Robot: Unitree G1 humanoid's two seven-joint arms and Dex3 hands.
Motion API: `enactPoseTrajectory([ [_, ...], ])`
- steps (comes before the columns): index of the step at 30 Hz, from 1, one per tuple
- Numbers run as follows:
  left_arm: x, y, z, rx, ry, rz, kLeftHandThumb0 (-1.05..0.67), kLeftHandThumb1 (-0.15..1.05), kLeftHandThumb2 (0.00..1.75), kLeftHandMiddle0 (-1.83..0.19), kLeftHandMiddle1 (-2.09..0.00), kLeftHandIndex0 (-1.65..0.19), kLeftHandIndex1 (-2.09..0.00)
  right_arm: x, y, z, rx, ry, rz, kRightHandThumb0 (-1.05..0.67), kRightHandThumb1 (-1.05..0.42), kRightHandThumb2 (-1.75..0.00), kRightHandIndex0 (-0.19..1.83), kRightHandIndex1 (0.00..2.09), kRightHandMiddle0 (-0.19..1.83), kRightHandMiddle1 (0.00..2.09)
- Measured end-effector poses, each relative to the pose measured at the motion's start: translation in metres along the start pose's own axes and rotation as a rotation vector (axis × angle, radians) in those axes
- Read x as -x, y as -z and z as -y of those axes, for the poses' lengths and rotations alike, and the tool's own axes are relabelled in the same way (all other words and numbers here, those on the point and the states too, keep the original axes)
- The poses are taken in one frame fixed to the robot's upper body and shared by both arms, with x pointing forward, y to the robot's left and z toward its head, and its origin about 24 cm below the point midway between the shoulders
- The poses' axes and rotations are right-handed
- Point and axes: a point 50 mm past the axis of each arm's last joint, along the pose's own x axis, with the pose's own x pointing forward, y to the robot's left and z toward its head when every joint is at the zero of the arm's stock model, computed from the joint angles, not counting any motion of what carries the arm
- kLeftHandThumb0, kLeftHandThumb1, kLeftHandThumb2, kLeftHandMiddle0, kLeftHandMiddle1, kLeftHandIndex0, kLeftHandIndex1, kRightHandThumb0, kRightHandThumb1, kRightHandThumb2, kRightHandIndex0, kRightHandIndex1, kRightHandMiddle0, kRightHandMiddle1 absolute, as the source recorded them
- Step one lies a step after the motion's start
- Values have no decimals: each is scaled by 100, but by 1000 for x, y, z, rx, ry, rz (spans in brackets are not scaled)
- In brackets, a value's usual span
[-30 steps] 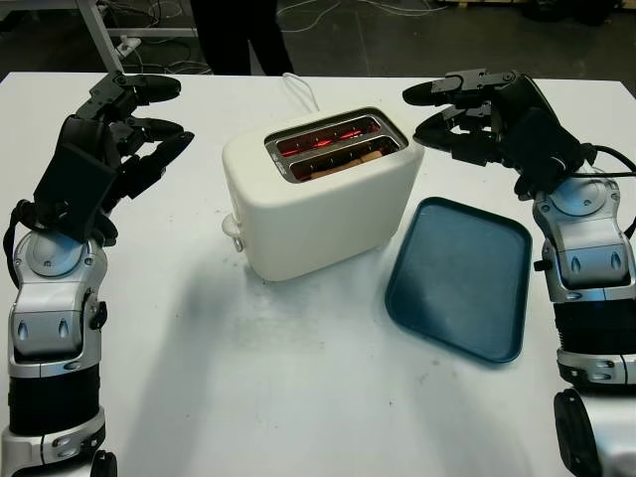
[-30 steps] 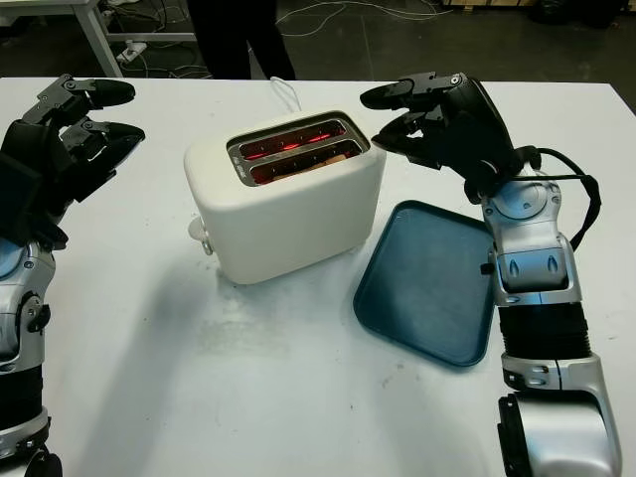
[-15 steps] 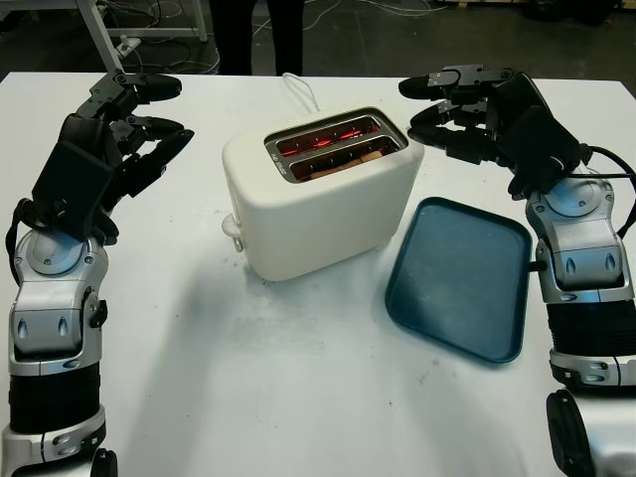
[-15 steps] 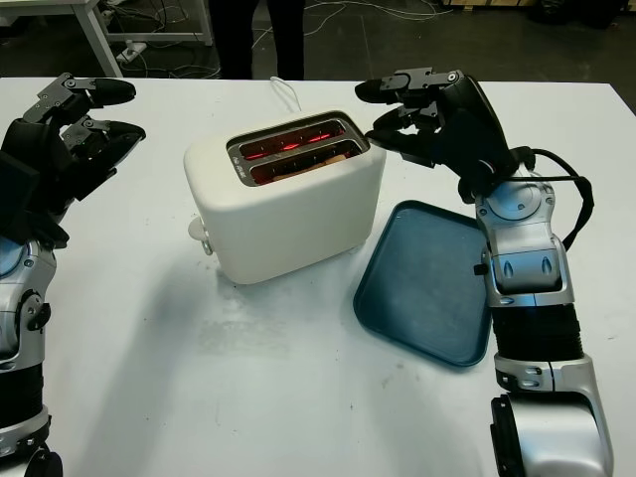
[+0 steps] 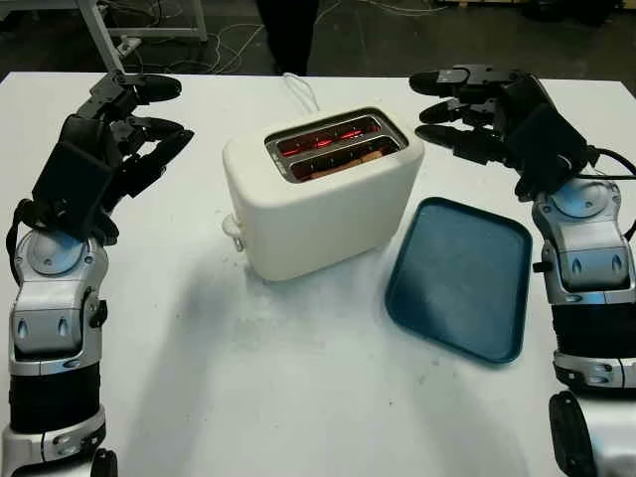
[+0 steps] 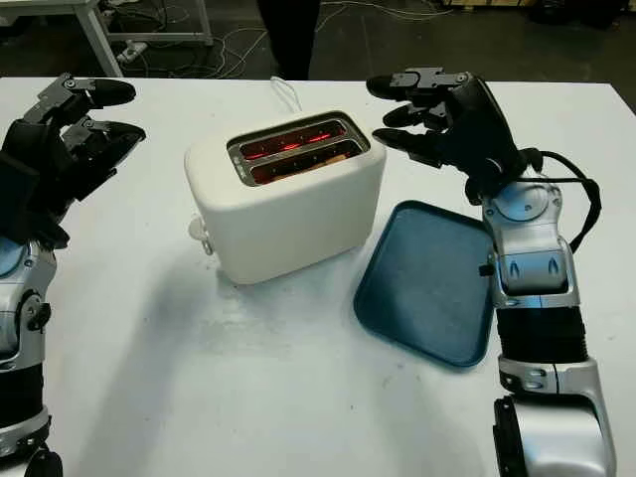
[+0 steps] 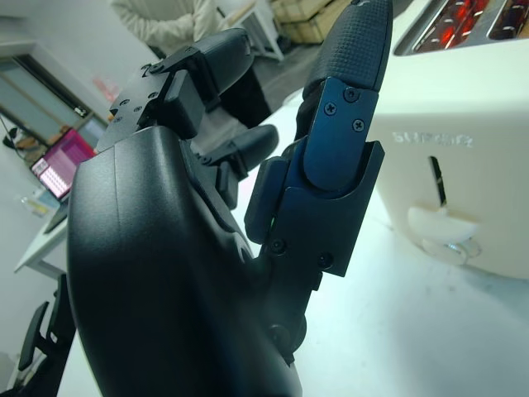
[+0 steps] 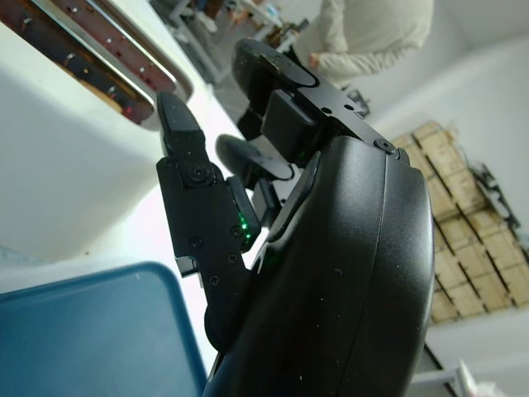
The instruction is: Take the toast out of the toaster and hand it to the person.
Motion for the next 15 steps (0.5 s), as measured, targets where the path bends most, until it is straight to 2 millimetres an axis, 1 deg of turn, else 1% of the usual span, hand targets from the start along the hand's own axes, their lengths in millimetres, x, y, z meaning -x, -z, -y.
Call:
enactPoseTrajectory([
  [3, 0, -1, 0, -3, -2, 17, -82, 92, 1, -23, -122, -26, -101, 4, 5, 2, -8, 13, -16, -12, -92, -7, 41, 63, 66, 0],
  [6, 0, -1, -1, -4, -4, 24, -81, 92, 1, -22, -121, -25, -102, 9, 6, 2, -6, 25, -17, -7, -92, -12, 42, 53, 63, 0],
  [10, 1, 0, -1, -8, -8, 21, -81, 92, 2, -22, -121, -23, -102, 11, 8, 3, 4, 35, -24, -6, -92, -12, 48, 42, 63, 0],
  [15, 2, 0, -3, -9, -15, 30, -82, 92, 2, -23, -123, -24, -104, 13, 11, 2, -1, 39, -46, -7, -92, -11, 52, 39, 65, 1],
])
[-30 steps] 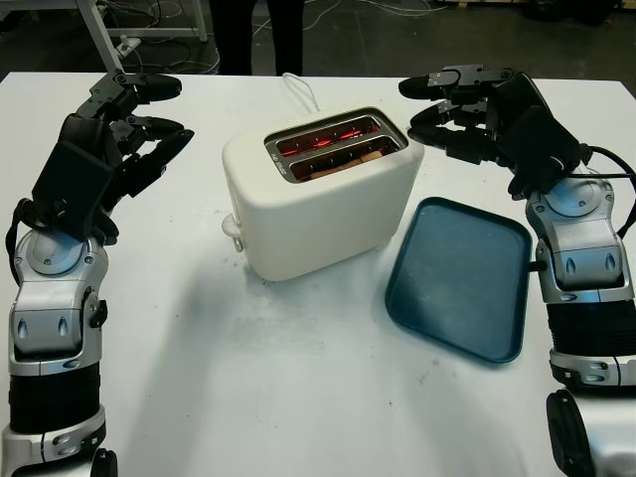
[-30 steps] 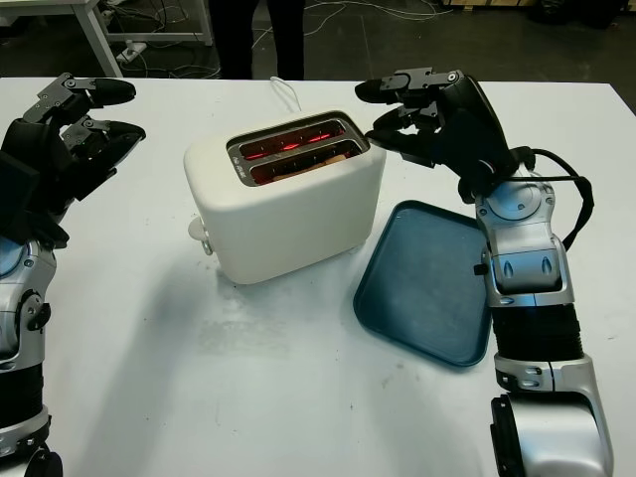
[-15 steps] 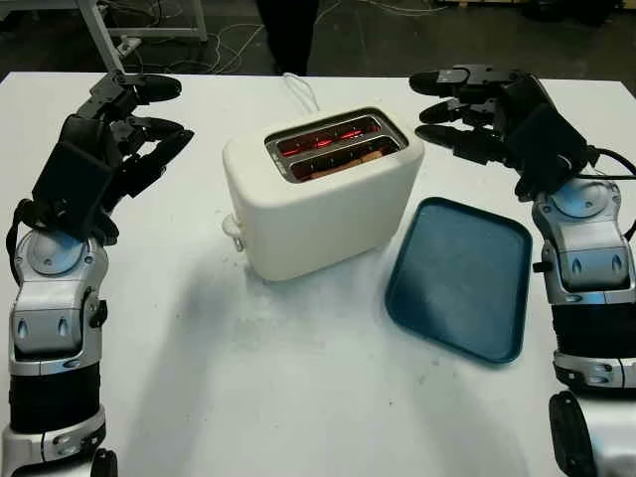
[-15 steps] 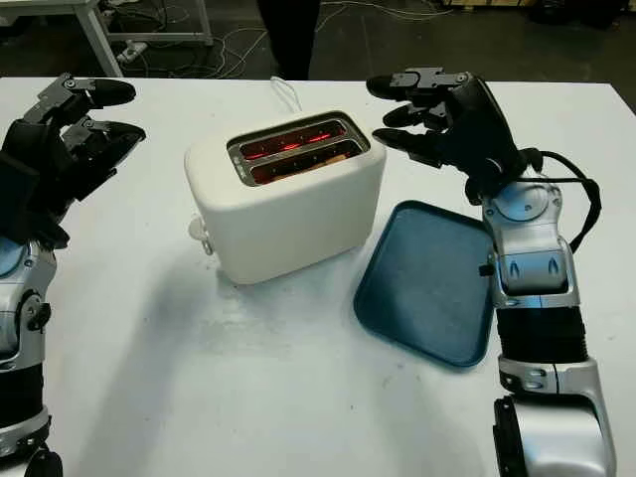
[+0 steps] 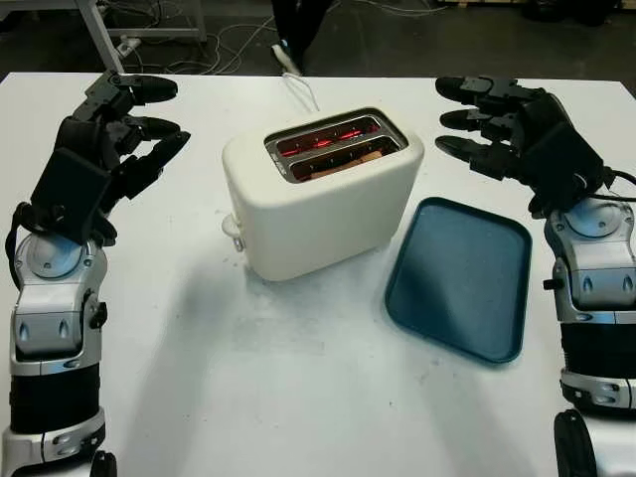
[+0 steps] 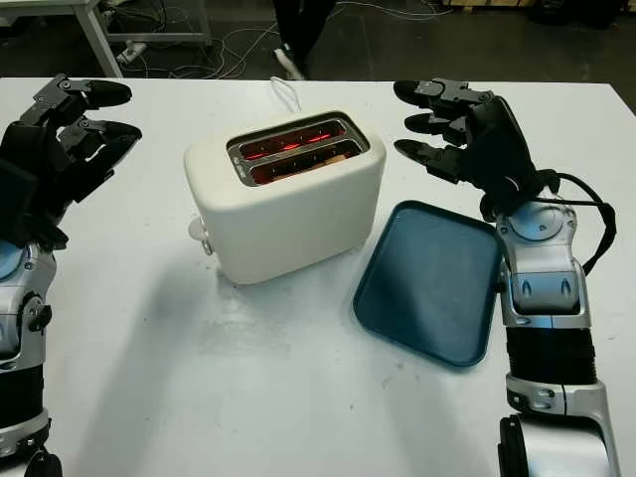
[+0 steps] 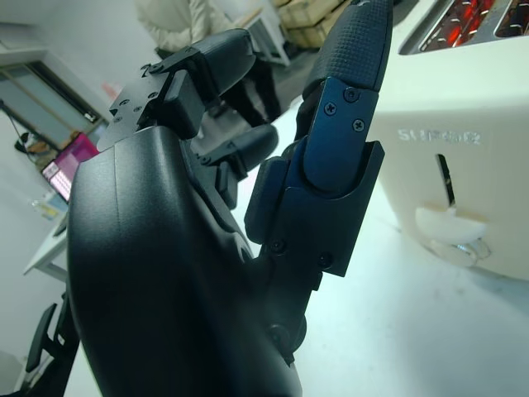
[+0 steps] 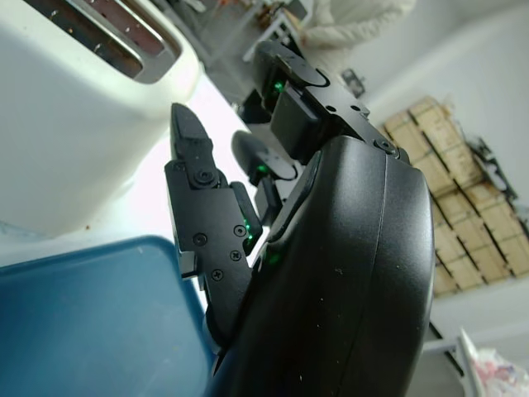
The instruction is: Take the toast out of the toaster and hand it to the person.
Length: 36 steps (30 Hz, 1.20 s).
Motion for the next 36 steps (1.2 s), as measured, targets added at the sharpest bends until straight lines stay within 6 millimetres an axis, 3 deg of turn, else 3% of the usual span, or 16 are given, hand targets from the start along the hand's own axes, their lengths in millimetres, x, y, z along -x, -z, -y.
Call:
enactPoseTrajectory([
  [16, 1, 4, 6, 44, -16, -10, -79, 89, 0, -20, -125, -20, -106, -1, 0, -7, 7, -13, -35, -13, -92, -5, 57, 33, 66, 1],
  [22, 4, 7, 11, 66, -10, -17, -79, 90, 1, -15, -127, -16, -109, 0, 2, -15, -90, -16, -22, -18, -92, -3, 60, 36, 66, 1],
  [36, 11, 12, 18, 91, -8, -23, -83, 90, 0, -14, -128, -15, -111, 2, 3, -16, -95, -18, -16, -24, -92, -1, 54, 40, 65, 0],
])
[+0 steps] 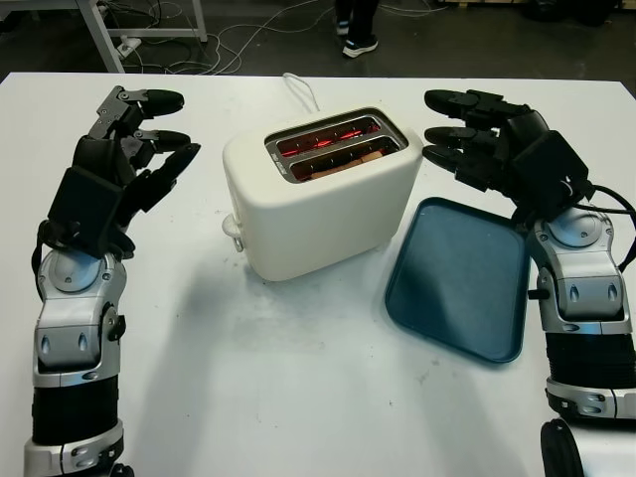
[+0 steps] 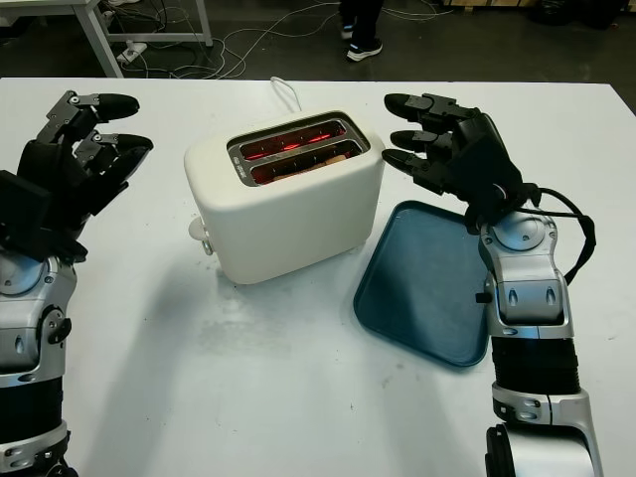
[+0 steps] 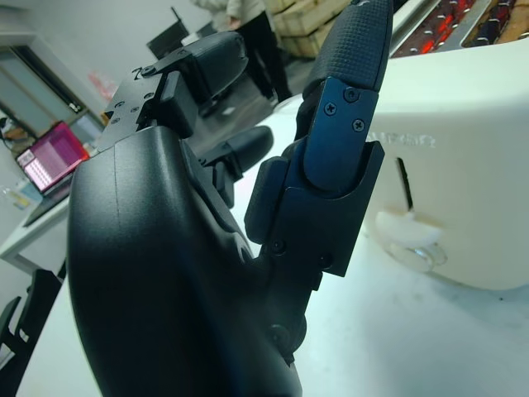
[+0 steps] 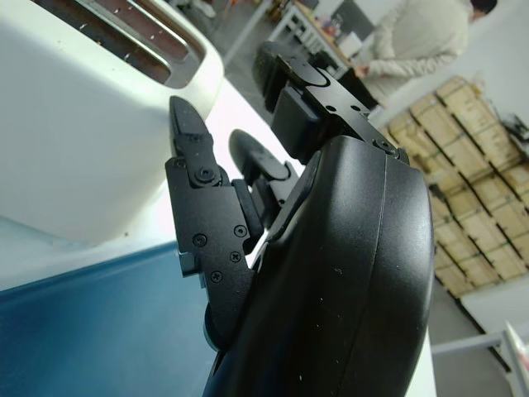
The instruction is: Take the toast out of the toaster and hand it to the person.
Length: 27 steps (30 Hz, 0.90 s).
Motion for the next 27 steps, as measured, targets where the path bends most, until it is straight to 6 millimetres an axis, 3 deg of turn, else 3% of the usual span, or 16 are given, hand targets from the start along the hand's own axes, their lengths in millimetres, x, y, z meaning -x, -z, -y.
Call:
enactPoseTrajectory([
  [13, 1, 1, 0, 0, -3, -5, -83, 90, 0, -14, -129, -15, -111, 1, 1, 4, -16, 10, 4, -25, -92, -3, 47, 45, 62, 0],
  [20, 2, 2, -2, -1, -12, -5, -81, 91, 0, -12, -130, -14, -112, 9, 6, 12, 9, 37, -16, -3, -92, -13, 45, 40, 56, 0],
  [27, 5, 3, -2, -1, -16, -11, -82, 91, 0, -13, -129, -16, -111, 14, 8, 17, -27, 52, 3, 7, -92, -18, 44, 37, 53, 0],
])
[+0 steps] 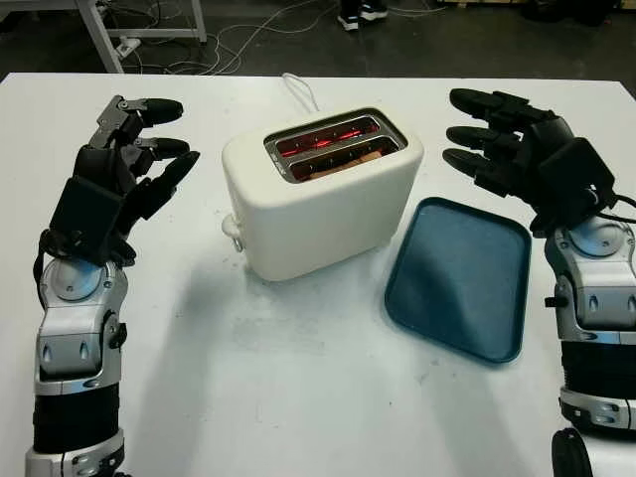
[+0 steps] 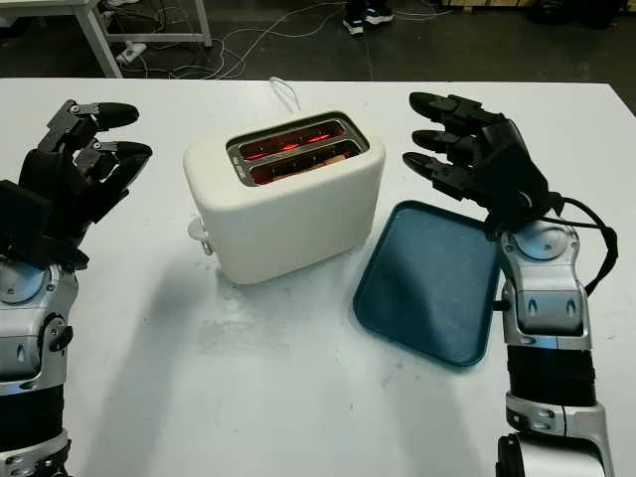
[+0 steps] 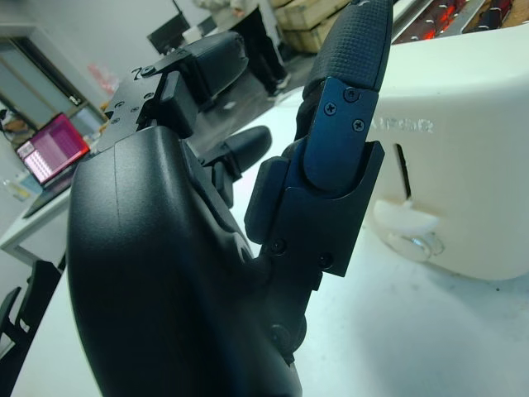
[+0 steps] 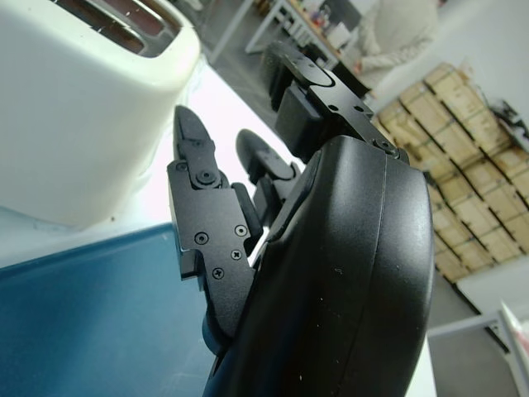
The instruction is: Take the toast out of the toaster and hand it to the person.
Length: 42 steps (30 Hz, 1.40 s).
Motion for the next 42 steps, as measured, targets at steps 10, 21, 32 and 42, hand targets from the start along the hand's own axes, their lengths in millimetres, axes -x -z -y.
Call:
enactPoseTrajectory([
  [10, 1, -1, 0, 0, 1, 1, -82, 91, 0, -14, -128, -17, -110, 0, 1, 0, -1, -1, -1, 6, -92, -17, 44, 33, 51, 0],
  [21, 1, -1, 0, 1, 2, 1, -82, 91, 0, -14, -129, -17, -110, 0, 0, -1, 4, -3, -1, 7, -92, -17, 46, 30, 52, 0],
  [32, 1, -1, 0, 1, 1, 1, -82, 91, 0, -13, -129, -15, -111, 0, 0, -1, -5, -5, -2, 3, -92, -16, 47, 28, 52, 1],
  [42, 1, -1, 0, 1, 1, 1, -82, 91, 0, -14, -129, -16, -111, 0, 0, -2, -5, -8, -13, -1, -92, -13, 51, 29, 55, 1],
])
